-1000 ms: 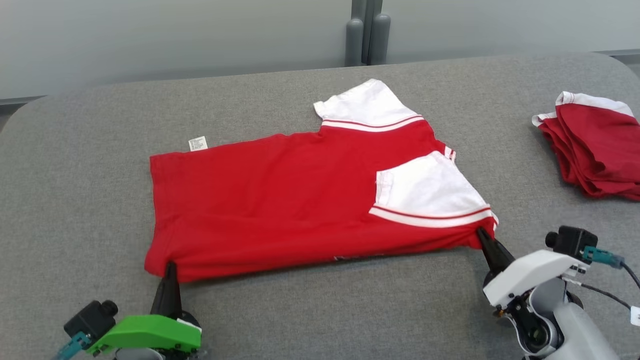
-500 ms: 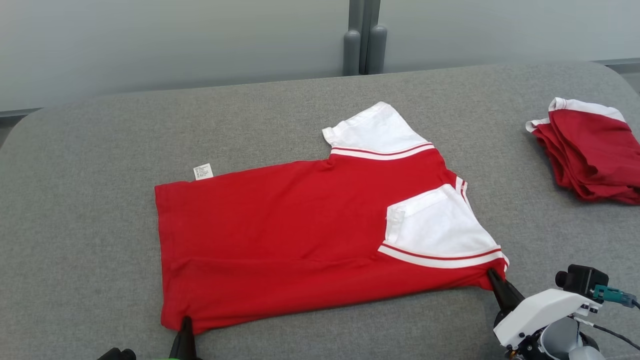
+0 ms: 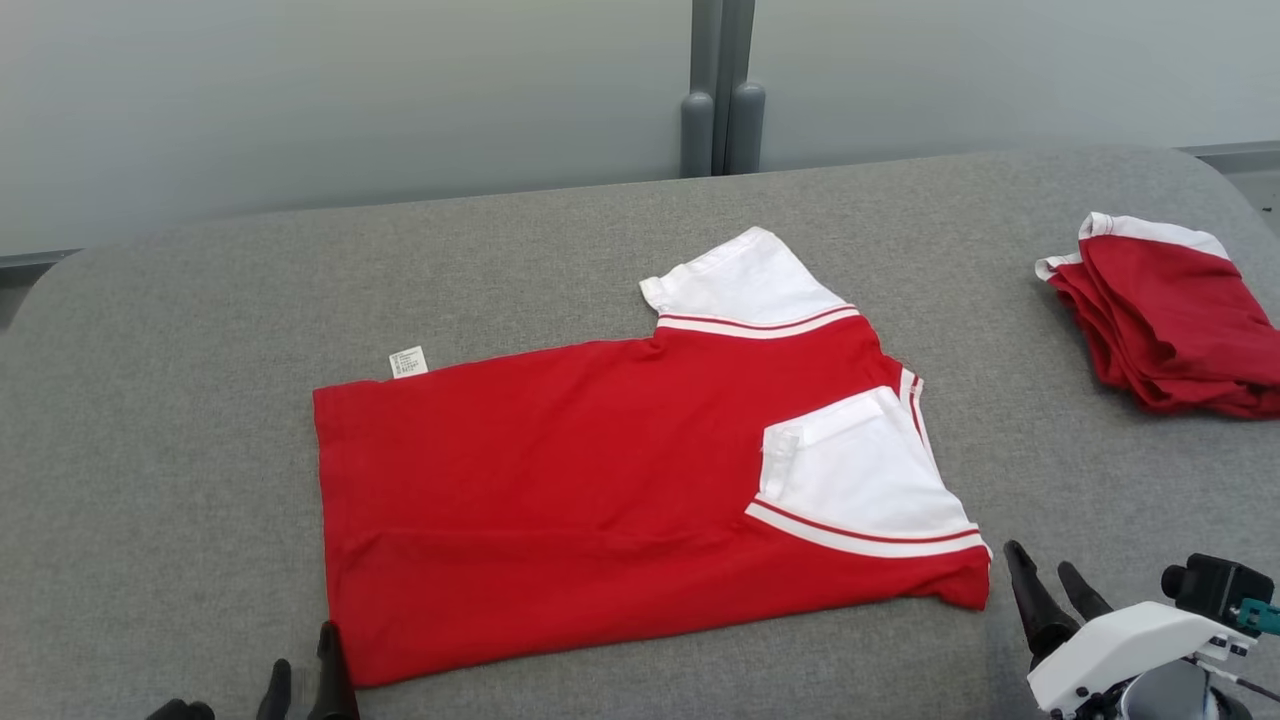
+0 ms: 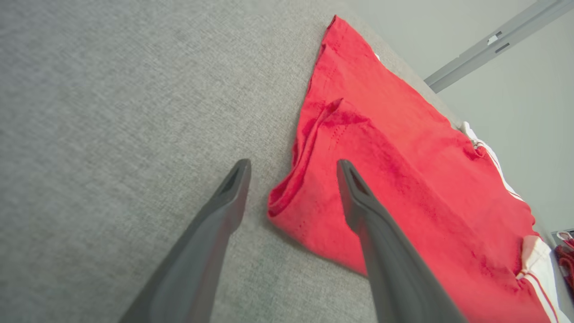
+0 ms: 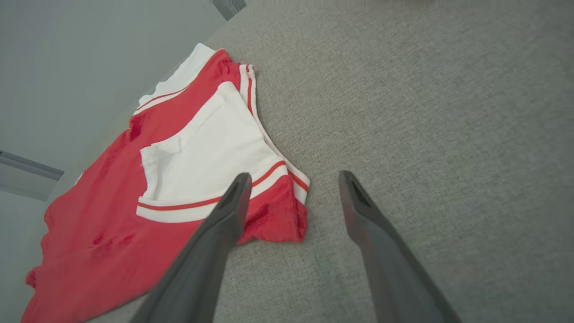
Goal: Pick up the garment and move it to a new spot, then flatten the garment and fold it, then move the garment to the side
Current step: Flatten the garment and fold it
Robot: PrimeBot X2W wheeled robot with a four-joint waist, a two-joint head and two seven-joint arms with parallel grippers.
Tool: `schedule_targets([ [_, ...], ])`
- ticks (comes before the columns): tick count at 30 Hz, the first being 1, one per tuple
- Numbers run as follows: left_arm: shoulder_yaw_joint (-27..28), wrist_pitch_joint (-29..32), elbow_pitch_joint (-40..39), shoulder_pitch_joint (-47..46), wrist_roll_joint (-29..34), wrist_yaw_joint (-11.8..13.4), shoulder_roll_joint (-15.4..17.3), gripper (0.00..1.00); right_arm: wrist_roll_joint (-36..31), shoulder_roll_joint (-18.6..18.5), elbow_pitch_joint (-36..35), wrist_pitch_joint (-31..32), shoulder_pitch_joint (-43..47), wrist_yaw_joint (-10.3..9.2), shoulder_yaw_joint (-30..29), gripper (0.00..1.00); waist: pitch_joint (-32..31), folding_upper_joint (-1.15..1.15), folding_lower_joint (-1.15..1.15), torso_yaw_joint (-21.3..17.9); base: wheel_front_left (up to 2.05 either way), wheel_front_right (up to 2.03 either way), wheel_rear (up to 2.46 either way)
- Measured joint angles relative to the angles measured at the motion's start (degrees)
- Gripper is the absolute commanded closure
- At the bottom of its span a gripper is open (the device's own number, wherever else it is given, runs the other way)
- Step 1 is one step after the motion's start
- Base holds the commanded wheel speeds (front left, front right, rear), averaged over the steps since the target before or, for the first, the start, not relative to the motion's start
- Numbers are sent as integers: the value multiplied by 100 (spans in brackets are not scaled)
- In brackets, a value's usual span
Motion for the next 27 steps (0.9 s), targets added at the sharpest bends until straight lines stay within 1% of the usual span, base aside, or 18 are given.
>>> schedule_targets([
  [4,-53,81,-156,-58,247,131,289,0,-194,1,-280,36,1,0,-118,0,-61,0,0,-33,0,0,0],
  [5,-53,81,-156,-58,247,131,289,0,-194,1,-280,36,1,0,-118,0,-61,0,0,-33,0,0,0],
  [6,-177,234,-261,-226,415,166,438,0,-289,1,-450,89,-3,1,-131,0,-85,0,0,-43,0,0,0],
  [8,-278,409,-347,-486,581,200,600,0,-352,-1,-637,153,-11,0,-105,0,-90,0,0,-43,0,0,0],
  [12,-457,820,-374,-1025,776,245,826,0,-457,1,-947,289,-63,0,-29,0,-53,0,0,-49,0,0,0],
  [18,-726,1346,33,-1843,953,272,926,0,-509,1,-1324,468,-246,0,156,0,115,0,0,-125,0,0,0],
  [27,-856,1838,1002,-3075,1103,343,1040,0,-523,-115,-1662,609,-730,1,504,0,594,0,0,-302,0,0,0],
])
